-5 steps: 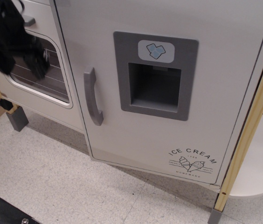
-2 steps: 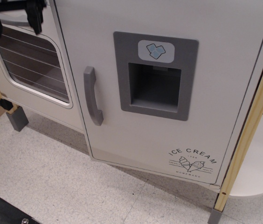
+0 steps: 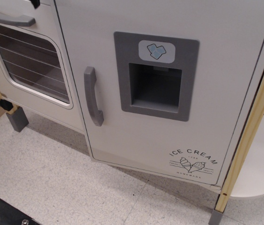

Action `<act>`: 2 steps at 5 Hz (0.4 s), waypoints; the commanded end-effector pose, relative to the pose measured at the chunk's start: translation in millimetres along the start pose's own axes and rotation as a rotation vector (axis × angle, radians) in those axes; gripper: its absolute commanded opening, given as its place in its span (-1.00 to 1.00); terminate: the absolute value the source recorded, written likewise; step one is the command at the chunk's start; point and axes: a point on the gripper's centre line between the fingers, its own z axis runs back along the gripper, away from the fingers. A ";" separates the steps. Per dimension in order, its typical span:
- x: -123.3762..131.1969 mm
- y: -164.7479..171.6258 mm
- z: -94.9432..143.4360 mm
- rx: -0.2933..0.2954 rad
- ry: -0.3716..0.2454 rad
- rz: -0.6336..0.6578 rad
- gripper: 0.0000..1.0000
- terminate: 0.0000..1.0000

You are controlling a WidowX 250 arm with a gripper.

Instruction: Open fridge

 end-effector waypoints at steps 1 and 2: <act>4.7 -22.1 12.8 -0.048 -0.021 -0.012 1.00 -1.00; -9.5 -32.4 10.9 -0.059 0.011 -0.085 1.00 -1.00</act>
